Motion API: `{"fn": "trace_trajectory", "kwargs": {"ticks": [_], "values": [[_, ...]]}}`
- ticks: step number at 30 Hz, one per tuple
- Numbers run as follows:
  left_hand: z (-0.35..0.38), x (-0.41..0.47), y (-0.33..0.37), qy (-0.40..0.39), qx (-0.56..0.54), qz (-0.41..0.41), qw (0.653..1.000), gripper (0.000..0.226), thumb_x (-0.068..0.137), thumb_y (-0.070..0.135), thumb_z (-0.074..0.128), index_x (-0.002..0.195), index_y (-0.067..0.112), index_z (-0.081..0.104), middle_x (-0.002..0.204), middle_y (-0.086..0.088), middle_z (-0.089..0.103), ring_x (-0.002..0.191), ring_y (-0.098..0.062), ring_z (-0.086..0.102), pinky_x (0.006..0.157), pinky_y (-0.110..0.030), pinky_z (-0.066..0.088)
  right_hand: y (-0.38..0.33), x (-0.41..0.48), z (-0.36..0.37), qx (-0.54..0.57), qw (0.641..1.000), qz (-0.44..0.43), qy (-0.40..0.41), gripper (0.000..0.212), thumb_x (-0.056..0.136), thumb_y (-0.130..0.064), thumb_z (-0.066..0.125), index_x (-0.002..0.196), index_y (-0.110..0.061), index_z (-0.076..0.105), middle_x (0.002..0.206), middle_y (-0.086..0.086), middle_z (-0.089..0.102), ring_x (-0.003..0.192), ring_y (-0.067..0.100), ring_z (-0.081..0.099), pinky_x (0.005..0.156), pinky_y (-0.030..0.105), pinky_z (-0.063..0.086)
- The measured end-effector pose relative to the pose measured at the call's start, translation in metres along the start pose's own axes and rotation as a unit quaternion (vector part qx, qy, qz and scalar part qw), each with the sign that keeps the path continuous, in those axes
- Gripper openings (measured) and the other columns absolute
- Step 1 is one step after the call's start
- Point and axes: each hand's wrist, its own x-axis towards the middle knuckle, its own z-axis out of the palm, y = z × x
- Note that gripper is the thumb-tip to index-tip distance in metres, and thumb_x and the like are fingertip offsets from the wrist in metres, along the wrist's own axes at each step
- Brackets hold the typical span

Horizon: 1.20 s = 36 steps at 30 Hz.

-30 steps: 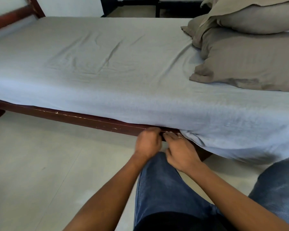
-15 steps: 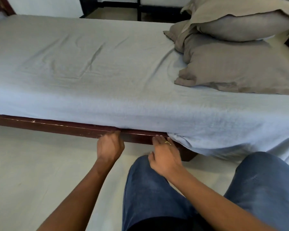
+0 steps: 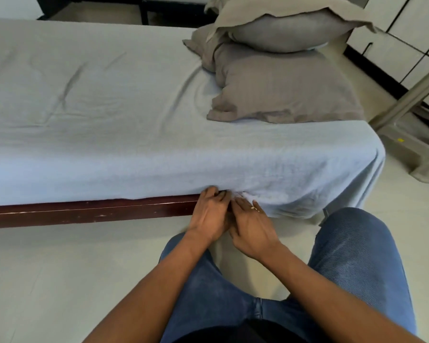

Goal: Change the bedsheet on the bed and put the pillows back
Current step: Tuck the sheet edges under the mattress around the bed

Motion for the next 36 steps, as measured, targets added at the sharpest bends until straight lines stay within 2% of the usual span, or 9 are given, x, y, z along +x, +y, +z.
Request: {"fn": "trace_trajectory", "kwargs": {"ticks": [5, 10, 14, 17, 19, 21, 25, 29, 36], "values": [[0.016, -0.004, 0.015, -0.153, 0.025, -0.038, 0.987, 0.085, 0.083, 0.019, 0.055, 0.158, 0.0, 0.021, 0.161, -0.018, 0.029, 0.151, -0.034, 0.021, 0.127, -0.045, 0.009, 0.027, 0.037, 0.004, -0.056, 0.995, 0.048, -0.069, 0.072, 0.08, -0.035, 0.056, 0.148, -0.015, 0.044, 0.146, 0.005, 0.055, 0.135, 0.025, 0.051, 0.121, 0.051, 0.023], [-0.008, -0.005, 0.005, -0.078, -0.053, -0.059, 0.994, 0.063, 0.082, 0.01, 0.05, 0.145, 0.007, 0.05, 0.142, -0.013, 0.057, 0.123, -0.033, 0.059, 0.099, -0.044, 0.053, 0.02, 0.049, -0.003, -0.039, 0.991, 0.079, -0.1, 0.068, 0.082, -0.03, 0.06, 0.147, -0.02, 0.043, 0.147, 0.003, 0.054, 0.136, 0.024, 0.05, 0.124, 0.05, 0.012], [-0.002, 0.008, 0.022, -0.121, -0.06, -0.03, 0.99, 0.065, 0.081, 0.011, 0.051, 0.145, 0.0, 0.046, 0.142, -0.019, 0.054, 0.132, -0.035, 0.05, 0.116, -0.04, 0.036, 0.032, 0.035, -0.006, -0.027, 0.996, 0.04, -0.077, 0.069, 0.081, -0.027, 0.061, 0.147, -0.016, 0.044, 0.146, 0.005, 0.056, 0.134, 0.025, 0.051, 0.124, 0.045, 0.019], [0.017, 0.014, 0.027, -0.086, -0.036, -0.037, 0.995, 0.074, 0.076, 0.032, 0.036, 0.141, 0.001, 0.051, 0.136, -0.017, 0.059, 0.128, -0.034, 0.053, 0.117, -0.042, 0.033, 0.036, 0.015, -0.016, 0.005, 0.999, 0.031, -0.017, 0.061, 0.083, -0.028, 0.041, 0.139, -0.011, 0.055, 0.14, 0.009, 0.06, 0.127, 0.029, 0.057, 0.115, 0.039, 0.034], [0.022, 0.011, 0.034, -0.094, -0.01, -0.049, 0.994, 0.075, 0.079, 0.032, 0.043, 0.148, 0.001, 0.044, 0.146, -0.018, 0.053, 0.136, -0.034, 0.048, 0.122, -0.043, 0.026, 0.045, 0.005, -0.015, -0.003, 0.999, 0.035, 0.004, 0.075, 0.078, -0.033, 0.029, 0.146, -0.009, 0.051, 0.145, 0.01, 0.057, 0.134, 0.028, 0.054, 0.12, 0.041, 0.033], [0.018, 0.012, 0.04, -0.12, 0.01, -0.055, 0.991, 0.075, 0.086, 0.024, 0.054, 0.154, 0.003, 0.033, 0.156, -0.017, 0.04, 0.145, -0.033, 0.036, 0.126, -0.041, 0.019, 0.063, 0.009, -0.013, -0.049, 0.996, 0.066, -0.027, 0.072, 0.083, -0.032, 0.04, 0.153, -0.012, 0.04, 0.152, 0.009, 0.05, 0.14, 0.028, 0.047, 0.122, 0.046, 0.028], [0.002, 0.004, 0.048, -0.104, 0.008, -0.062, 0.993, 0.05, 0.093, 0.018, 0.046, 0.142, 0.009, 0.05, 0.147, -0.011, 0.051, 0.13, -0.028, 0.054, 0.103, -0.038, 0.047, 0.076, 0.035, -0.018, -0.06, 0.987, 0.127, -0.082, 0.061, 0.089, -0.031, 0.053, 0.147, -0.019, 0.042, 0.146, 0.005, 0.055, 0.137, 0.025, 0.049, 0.125, 0.047, 0.015], [0.015, 0.017, 0.056, -0.129, -0.04, 0.012, 0.991, 0.07, 0.091, 0.012, 0.052, 0.156, 0.001, 0.029, 0.162, -0.018, 0.031, 0.152, -0.029, 0.027, 0.127, -0.034, 0.014, 0.076, 0.036, -0.019, -0.063, 0.985, 0.119, -0.108, 0.07, 0.089, -0.039, 0.054, 0.153, -0.018, 0.036, 0.155, 0.005, 0.046, 0.146, 0.023, 0.04, 0.126, 0.049, 0.008], [0.045, 0.045, 0.087, -0.164, 0.028, -0.029, 0.986, 0.083, 0.09, 0.039, 0.052, 0.16, 0.01, 0.02, 0.163, -0.011, 0.027, 0.152, -0.029, 0.021, 0.127, -0.043, 0.007, 0.084, -0.013, -0.032, -0.019, 0.998, 0.049, -0.031, 0.067, 0.089, -0.021, 0.041, 0.154, -0.007, 0.037, 0.159, 0.01, 0.041, 0.151, 0.025, 0.032, 0.127, 0.041, 0.015]]}}
